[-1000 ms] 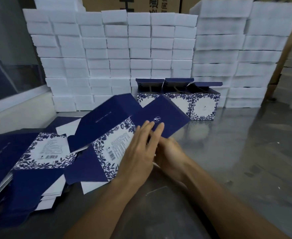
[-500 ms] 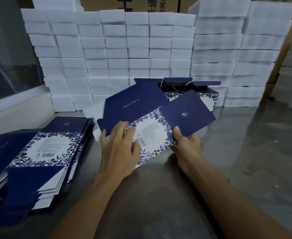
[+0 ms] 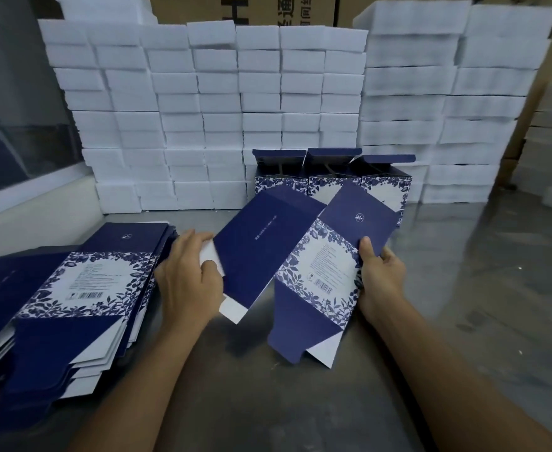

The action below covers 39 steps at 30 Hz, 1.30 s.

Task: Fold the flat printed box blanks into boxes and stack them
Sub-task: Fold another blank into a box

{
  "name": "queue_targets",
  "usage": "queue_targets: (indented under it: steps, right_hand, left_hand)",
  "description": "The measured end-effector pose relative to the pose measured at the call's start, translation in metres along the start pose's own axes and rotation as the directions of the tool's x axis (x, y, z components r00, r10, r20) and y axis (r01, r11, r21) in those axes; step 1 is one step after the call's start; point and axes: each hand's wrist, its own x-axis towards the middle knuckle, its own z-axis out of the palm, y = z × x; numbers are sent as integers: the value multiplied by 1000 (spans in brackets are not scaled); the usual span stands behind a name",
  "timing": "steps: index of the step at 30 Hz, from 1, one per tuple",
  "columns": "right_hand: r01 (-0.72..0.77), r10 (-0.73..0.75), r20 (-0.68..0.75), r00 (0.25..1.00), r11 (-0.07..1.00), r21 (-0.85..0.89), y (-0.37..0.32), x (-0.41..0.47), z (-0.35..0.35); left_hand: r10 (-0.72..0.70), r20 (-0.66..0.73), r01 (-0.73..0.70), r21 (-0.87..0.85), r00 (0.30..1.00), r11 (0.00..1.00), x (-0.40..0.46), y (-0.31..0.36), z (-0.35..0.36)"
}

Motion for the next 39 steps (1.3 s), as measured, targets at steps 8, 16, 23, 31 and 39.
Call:
queue_targets:
  steps: [8, 16, 23, 31, 39]
  right_hand:
    - [-40, 38, -31, 999, 997, -69, -3, 2, -6]
    - [-42, 56, 76, 996, 984, -175, -8, 1, -6]
    - [104, -160, 398, 903, 982, 159, -12, -31, 22]
    - [592, -399, 487, 777, 726, -350, -12, -58, 27]
    - [626, -284, 570, 771, 499, -599, -16, -67, 27]
  left_hand:
    - [-190, 240, 250, -249, 952, 936, 4, -16, 4]
    - [17, 282, -6, -42, 959, 999, 0, -15, 4]
    - [68, 283, 27, -319, 957, 947, -4, 11, 9]
    - [-224, 601, 626, -777, 767, 61, -5, 37, 15]
    - [142, 629, 643, -761, 764, -91, -11, 53, 19]
